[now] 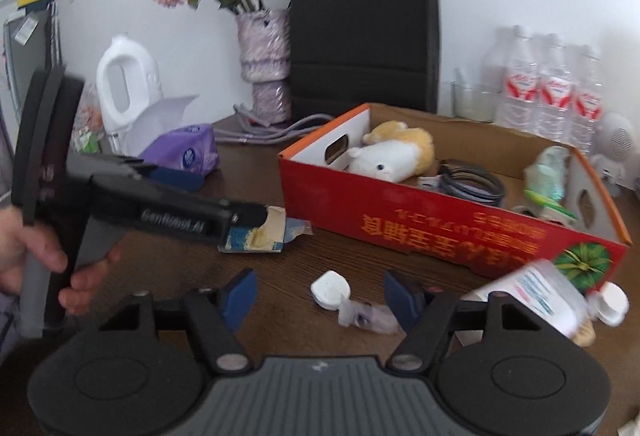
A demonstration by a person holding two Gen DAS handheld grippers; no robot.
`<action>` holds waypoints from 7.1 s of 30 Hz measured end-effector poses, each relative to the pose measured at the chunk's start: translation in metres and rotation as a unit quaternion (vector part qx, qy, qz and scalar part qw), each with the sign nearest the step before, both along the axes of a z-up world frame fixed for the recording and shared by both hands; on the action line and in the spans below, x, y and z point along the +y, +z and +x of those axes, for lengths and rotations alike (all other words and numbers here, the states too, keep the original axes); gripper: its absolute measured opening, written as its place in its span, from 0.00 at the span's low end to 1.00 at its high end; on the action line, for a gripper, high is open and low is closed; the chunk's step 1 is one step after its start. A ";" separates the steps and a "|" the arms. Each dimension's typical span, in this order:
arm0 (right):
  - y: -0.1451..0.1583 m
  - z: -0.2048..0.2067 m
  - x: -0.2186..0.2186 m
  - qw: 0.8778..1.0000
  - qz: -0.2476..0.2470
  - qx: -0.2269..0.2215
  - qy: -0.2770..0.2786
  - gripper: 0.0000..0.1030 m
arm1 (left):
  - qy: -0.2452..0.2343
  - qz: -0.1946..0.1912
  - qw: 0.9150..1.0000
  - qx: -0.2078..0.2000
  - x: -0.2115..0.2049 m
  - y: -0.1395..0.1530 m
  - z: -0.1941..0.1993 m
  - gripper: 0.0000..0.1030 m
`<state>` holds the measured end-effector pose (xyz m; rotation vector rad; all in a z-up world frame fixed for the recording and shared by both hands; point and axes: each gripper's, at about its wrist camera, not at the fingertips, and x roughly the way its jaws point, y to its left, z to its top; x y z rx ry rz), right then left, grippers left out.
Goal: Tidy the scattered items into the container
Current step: 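Grasp the blue crumpled wrapper with the left tool while the right tool grasps the white round cap, then carry the blue wrapper and white cap up over the cardboard box, then open both tools to drop the wrapper and cap into the box, then withdraw both tools from the box back over the desk, then grasp a small clear wrapper with the left tool while the right tool grasps a small black item, then carry the clear wrapper and black item up toward the cardboard box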
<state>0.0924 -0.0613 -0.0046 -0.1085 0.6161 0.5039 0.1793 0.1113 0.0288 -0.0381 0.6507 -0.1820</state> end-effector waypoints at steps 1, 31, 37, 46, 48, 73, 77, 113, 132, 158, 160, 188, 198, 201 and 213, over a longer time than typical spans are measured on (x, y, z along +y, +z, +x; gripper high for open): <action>-0.004 0.005 0.004 1.000 -0.006 0.001 0.003 0.60 | 0.000 -0.015 1.000 0.007 0.004 -0.004 0.004 0.73; 0.009 -0.060 -0.092 0.983 0.146 0.018 -0.108 0.26 | -0.006 -0.050 0.997 -0.056 -0.054 0.035 -0.116 0.11; -0.017 -0.104 -0.108 0.985 0.101 0.032 -0.135 0.26 | -0.030 -0.058 0.997 -0.042 -0.080 0.033 -0.128 0.11; -0.019 -0.131 -0.120 0.986 0.095 0.031 -0.136 0.26 | -0.047 -0.049 0.997 -0.047 -0.103 0.033 -0.147 0.11; -0.018 -0.134 -0.119 0.986 0.092 0.029 -0.134 0.26 | -0.051 -0.047 0.997 -0.042 -0.103 0.029 -0.148 0.11; 0.012 -0.186 -0.116 0.983 0.060 -0.080 -0.152 0.26 | -0.012 -0.060 0.993 -0.104 -0.099 0.049 -0.199 0.11; 0.043 -0.182 -0.119 0.976 0.095 -0.131 -0.148 0.26 | 0.007 -0.056 0.985 -0.165 -0.098 0.086 -0.200 0.11; 0.011 0.287 -0.112 0.966 -0.047 0.189 -0.172 0.28 | -0.018 -0.102 0.984 0.147 -0.142 0.009 0.219 0.43; 0.085 0.208 -0.127 0.970 -0.035 0.155 -0.183 0.74 | 0.062 0.084 0.992 0.065 -0.121 0.104 0.128 1.00; 0.048 -0.137 -0.114 0.976 0.072 -0.084 -0.187 0.84 | 0.038 0.017 0.989 -0.140 -0.117 0.042 -0.199 1.00; 0.025 -0.172 -0.112 0.980 0.072 -0.083 -0.168 0.84 | 0.019 0.022 0.992 -0.120 -0.119 0.024 -0.225 0.99; 0.000 0.007 -0.019 0.996 -0.040 -0.028 -0.071 0.28 | -0.018 0.020 0.999 -0.027 -0.084 -0.013 -0.063 0.16; -0.028 0.039 -0.003 0.987 -0.118 0.016 -0.106 0.22 | 0.041 -0.017 0.998 -0.048 -0.045 0.003 -0.073 0.17; -0.025 0.038 -0.002 0.989 -0.102 0.036 -0.098 0.10 | 0.040 -0.013 0.998 -0.056 -0.046 0.007 -0.078 0.17; 0.041 -0.097 -0.071 0.980 0.060 -0.119 -0.149 0.10 | 0.057 -0.033 0.988 -0.140 -0.087 0.052 -0.152 0.17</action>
